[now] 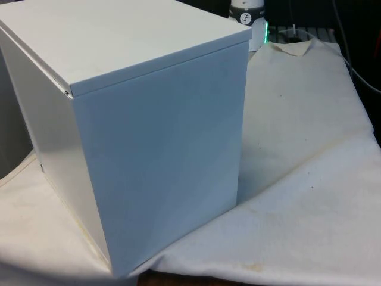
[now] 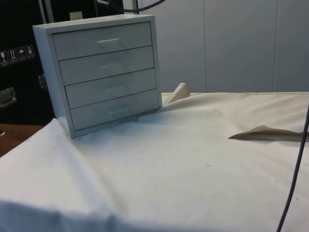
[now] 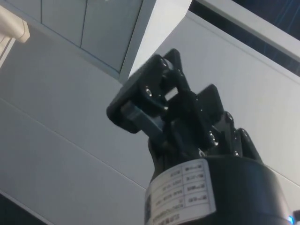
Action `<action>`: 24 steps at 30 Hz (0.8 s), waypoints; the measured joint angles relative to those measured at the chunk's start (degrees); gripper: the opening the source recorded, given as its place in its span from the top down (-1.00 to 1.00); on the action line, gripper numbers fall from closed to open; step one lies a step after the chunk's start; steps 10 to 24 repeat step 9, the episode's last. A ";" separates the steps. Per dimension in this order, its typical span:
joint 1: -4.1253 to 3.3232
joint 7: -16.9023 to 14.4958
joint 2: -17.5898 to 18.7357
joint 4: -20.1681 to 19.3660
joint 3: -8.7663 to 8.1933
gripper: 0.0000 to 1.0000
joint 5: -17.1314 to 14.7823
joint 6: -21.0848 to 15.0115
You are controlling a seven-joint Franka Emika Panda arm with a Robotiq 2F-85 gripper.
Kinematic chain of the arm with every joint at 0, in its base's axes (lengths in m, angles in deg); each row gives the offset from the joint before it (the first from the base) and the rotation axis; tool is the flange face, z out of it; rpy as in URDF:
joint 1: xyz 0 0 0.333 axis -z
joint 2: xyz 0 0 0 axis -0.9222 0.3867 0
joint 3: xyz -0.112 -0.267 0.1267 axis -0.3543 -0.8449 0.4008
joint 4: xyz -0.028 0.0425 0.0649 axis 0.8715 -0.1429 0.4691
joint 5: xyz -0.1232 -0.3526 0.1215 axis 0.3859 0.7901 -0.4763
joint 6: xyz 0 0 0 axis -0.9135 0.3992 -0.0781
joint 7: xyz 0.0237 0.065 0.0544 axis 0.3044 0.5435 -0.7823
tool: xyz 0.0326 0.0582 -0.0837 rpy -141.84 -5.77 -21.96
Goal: Open the drawer, then close it.
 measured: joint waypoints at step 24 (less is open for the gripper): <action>0.00 0.17 0.06 0.00 0.06 -0.91 0.00 0.11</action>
